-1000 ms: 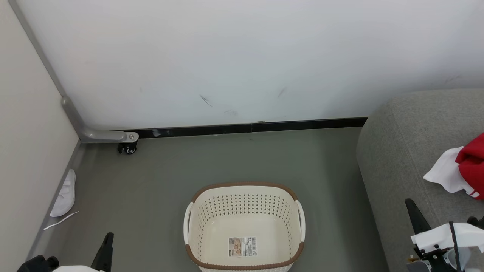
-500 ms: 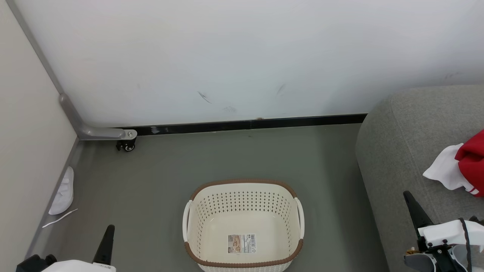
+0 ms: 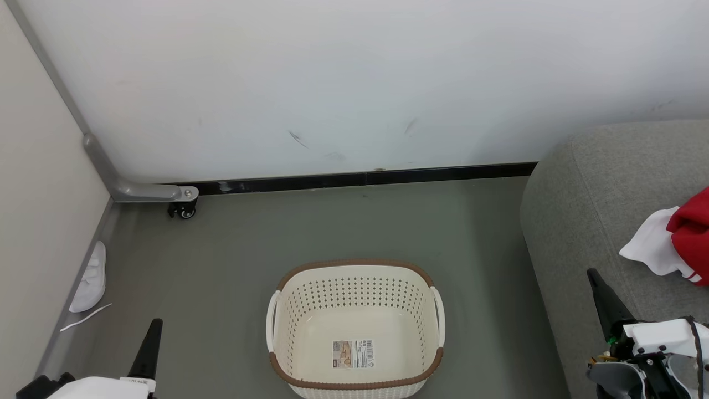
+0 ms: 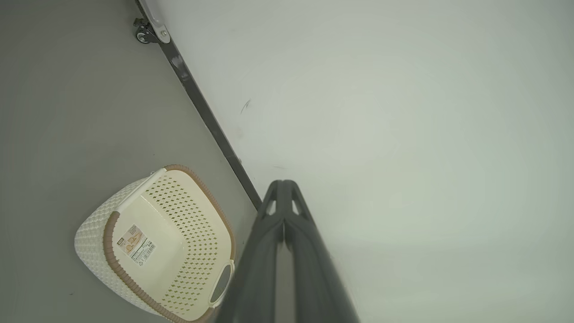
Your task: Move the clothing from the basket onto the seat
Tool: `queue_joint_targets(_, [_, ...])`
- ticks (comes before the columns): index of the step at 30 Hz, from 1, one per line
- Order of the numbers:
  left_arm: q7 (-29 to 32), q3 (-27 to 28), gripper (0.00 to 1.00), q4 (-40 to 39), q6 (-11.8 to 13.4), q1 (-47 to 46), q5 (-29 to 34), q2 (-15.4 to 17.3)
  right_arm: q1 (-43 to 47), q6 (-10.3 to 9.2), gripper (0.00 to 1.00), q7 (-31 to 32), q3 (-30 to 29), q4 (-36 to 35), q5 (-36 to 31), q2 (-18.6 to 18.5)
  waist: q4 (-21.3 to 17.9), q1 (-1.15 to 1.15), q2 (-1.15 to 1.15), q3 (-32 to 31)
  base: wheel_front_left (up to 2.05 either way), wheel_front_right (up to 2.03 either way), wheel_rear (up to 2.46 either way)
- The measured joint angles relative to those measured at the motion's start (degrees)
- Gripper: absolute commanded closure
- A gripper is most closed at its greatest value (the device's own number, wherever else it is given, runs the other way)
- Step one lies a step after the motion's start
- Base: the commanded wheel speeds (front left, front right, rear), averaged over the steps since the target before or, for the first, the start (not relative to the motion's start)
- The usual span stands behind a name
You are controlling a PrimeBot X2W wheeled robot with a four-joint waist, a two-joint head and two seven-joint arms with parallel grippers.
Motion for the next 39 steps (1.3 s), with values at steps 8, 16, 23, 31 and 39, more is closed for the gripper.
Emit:
queue_joint_targets(8, [1.5,2.3,1.00,0.3,-1.3,-0.6,-3.7,-1.5,0.0,0.00,1.00,0.9,0.4,-1.4,7.5,-0.2,-0.1,-0.01,0.00,0.3,0.00,0.00,0.00])
queue_joint_targets(16, [2.5,4.0,1.00,0.6,-2.6,-1.2,-6.9,-3.1,0.2,0.00,1.00,1.9,0.6,-2.4,13.8,-0.3,-0.2,-0.01,0.00,0.5,0.00,0.00,0.00])
queue_joint_targets(23, [2.5,4.3,1.00,0.6,-2.7,-1.7,-6.9,-3.0,0.3,0.00,1.00,1.9,1.1,-2.9,14.0,-0.3,-0.2,-0.01,0.00,0.5,0.00,0.00,0.00])
queue_joint_targets(31, [2.5,4.3,1.00,0.8,-2.7,-1.7,-6.9,-3.0,1.4,-0.01,1.00,1.8,1.8,-3.2,14.1,-0.3,-0.2,-0.02,0.00,0.5,0.00,0.00,0.00])
queue_joint_targets(39, [2.5,4.3,1.00,0.9,-2.7,-1.7,-6.9,-3.0,1.4,-0.01,1.00,1.7,2.1,-3.4,14.1,-0.3,-0.2,-0.02,0.00,0.5,0.00,0.00,0.00])
